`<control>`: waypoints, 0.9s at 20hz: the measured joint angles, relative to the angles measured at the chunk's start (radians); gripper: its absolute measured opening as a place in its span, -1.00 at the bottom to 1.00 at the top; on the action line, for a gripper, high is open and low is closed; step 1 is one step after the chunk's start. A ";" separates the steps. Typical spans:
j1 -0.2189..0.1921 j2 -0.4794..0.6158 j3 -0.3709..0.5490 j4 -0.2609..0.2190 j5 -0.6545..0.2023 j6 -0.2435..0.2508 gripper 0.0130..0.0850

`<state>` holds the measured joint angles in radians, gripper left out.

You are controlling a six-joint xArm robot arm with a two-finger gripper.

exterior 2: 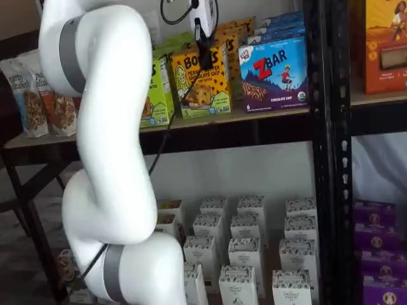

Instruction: Pick up the orange box on the top shelf, the fifth box from the left

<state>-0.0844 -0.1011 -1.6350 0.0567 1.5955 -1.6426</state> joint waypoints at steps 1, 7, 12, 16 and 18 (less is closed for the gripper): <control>0.001 -0.001 0.002 0.000 -0.001 0.001 0.00; 0.002 -0.007 0.009 0.003 -0.006 0.003 0.00; -0.002 -0.018 0.023 0.015 -0.022 0.000 -0.22; -0.007 -0.019 0.023 0.021 -0.023 -0.004 -0.44; -0.008 -0.015 0.016 0.020 -0.015 -0.005 -0.44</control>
<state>-0.0929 -0.1166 -1.6191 0.0770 1.5807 -1.6477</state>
